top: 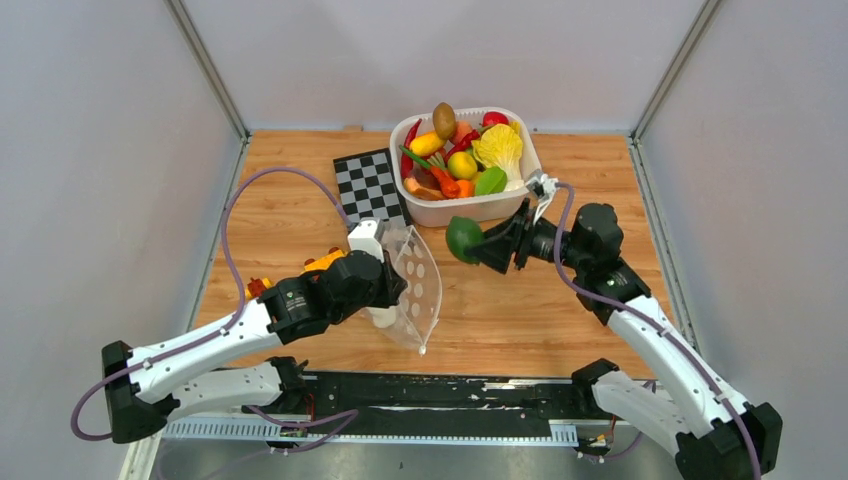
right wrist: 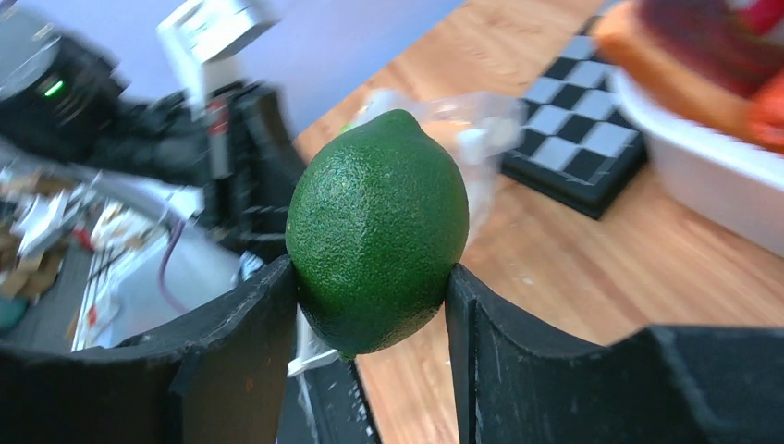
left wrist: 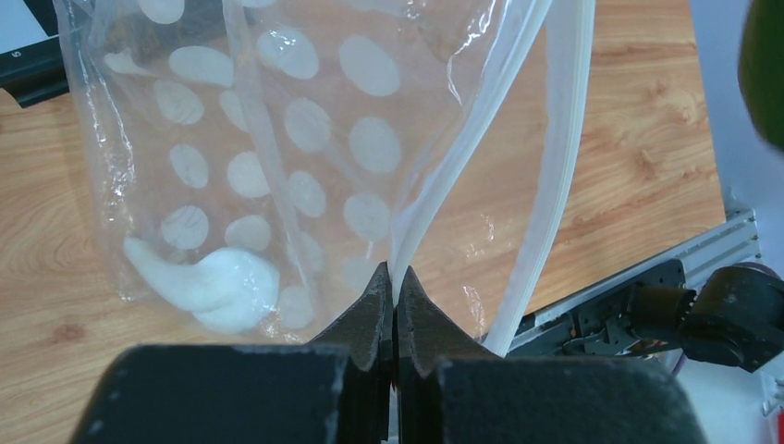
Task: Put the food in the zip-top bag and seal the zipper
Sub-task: Place the fake fruit in the zipper food storage bag.
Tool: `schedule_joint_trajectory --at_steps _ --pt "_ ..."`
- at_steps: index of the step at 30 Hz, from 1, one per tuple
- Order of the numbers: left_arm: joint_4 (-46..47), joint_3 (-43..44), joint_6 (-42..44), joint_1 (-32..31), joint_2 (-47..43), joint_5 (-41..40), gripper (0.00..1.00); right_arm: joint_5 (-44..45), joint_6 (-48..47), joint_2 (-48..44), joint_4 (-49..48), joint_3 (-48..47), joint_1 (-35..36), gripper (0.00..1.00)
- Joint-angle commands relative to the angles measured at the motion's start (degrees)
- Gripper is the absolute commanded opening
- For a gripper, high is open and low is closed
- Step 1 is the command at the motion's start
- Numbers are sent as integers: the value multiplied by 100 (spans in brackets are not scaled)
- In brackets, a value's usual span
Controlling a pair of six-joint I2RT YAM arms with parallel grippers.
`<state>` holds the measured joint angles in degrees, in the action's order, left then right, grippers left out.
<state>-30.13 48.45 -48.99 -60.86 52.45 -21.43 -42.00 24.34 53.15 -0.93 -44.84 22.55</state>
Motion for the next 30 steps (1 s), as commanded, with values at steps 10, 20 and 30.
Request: schedule_joint_trajectory --at_steps 10,20,30 --pt "370 387 -10 15 380 133 0 348 -1212 -198 960 -19 1750 33" --pt "357 402 -31 19 312 184 0 2381 -1216 358 1461 -455 2596 32" --pt "567 500 -173 18 112 728 0 5425 -1225 611 1669 -702 3541 37"
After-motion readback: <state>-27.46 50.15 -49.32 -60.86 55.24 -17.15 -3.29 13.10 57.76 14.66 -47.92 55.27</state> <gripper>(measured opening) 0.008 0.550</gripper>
